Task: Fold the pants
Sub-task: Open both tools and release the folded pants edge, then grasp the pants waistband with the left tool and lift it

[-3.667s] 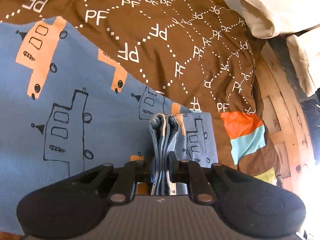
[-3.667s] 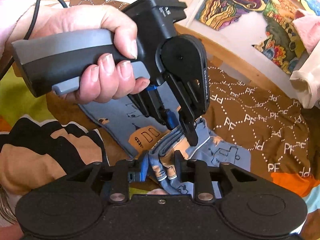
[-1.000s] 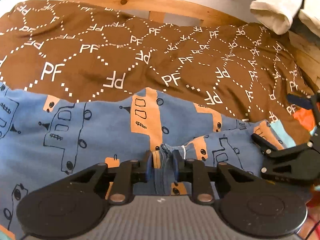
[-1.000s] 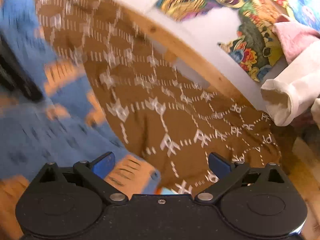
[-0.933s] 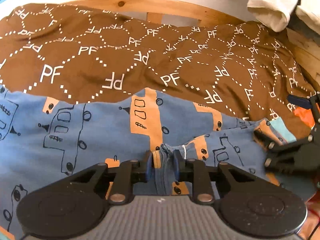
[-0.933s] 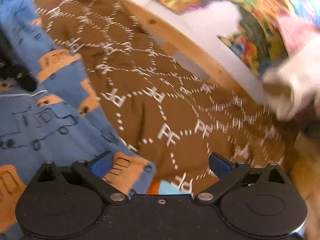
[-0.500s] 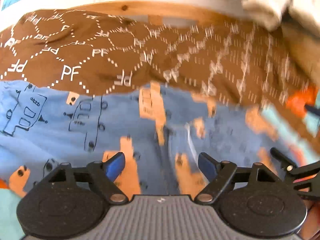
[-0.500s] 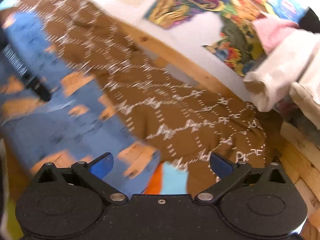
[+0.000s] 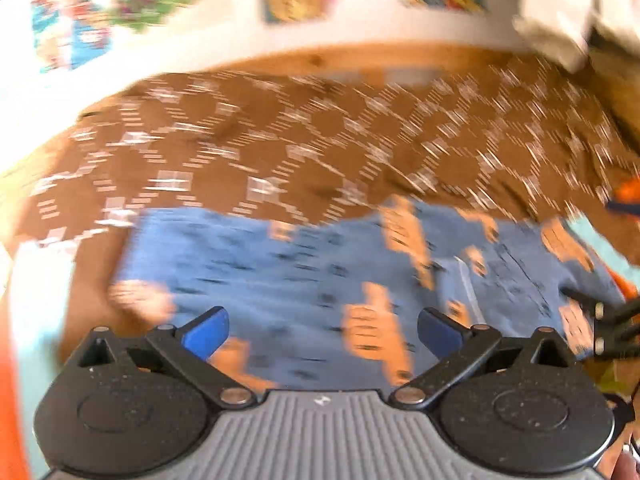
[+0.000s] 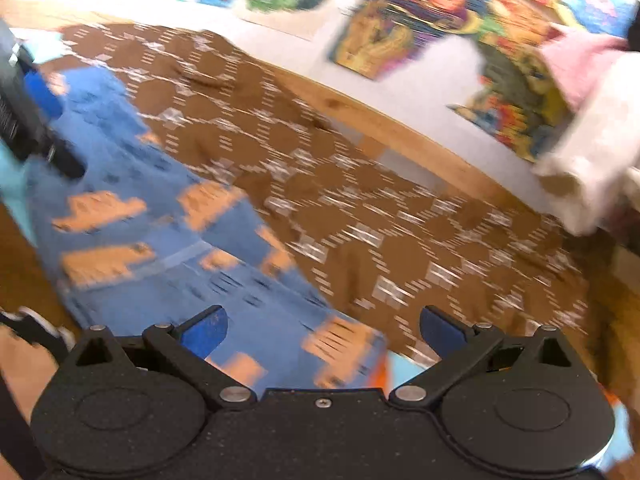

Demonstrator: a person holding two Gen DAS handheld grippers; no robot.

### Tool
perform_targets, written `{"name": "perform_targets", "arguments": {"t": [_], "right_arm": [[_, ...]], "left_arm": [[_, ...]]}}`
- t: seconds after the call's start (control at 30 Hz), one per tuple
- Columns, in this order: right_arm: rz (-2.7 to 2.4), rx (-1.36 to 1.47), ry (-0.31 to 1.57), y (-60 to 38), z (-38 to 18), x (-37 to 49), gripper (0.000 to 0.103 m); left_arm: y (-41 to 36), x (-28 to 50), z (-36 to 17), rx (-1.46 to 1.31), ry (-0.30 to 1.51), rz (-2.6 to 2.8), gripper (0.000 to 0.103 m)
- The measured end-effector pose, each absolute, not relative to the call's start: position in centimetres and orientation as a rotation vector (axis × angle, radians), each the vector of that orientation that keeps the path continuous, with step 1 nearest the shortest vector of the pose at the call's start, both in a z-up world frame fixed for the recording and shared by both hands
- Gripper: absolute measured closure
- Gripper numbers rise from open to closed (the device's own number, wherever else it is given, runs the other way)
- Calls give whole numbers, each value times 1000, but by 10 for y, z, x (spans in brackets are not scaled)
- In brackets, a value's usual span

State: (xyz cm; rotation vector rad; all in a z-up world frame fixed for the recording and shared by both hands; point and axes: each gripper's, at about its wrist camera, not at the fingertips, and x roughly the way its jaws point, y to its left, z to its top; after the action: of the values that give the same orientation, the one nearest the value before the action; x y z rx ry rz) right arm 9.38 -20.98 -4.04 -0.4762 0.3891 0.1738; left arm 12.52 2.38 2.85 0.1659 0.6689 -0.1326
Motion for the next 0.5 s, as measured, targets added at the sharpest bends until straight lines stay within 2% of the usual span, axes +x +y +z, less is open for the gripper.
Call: {"name": "perform_targets", "arguments": {"t": [0.07,0.1,0.17,0.23,0.27,0.37,0.47,0.5], "right_arm": [[243,-464,404,-199,-37,98,1],[270,-452,414,-193,-35,100,1],[310,-415,444,-183,-32,105,1],[330,-376,486,-177,-30,112,1],[335,-362,505,-174,-30,116,1],[323,-342,549,-169,-33,123,1],[323,-336,574,-166,-38,125,1],[325,-342,582,-164,-40,125,1]], "left_arm": [[50,121,30,77,633,-78,1],[66,118,26,8,606,-45,6],[90,119,15,-101,585,25,22],[106,130,10,-169,621,96,43],[111,134,10,-203,609,114,46],[121,144,12,-306,550,135,48],[129,150,8,-380,539,169,67],[130,151,7,-380,539,190,78]]}}
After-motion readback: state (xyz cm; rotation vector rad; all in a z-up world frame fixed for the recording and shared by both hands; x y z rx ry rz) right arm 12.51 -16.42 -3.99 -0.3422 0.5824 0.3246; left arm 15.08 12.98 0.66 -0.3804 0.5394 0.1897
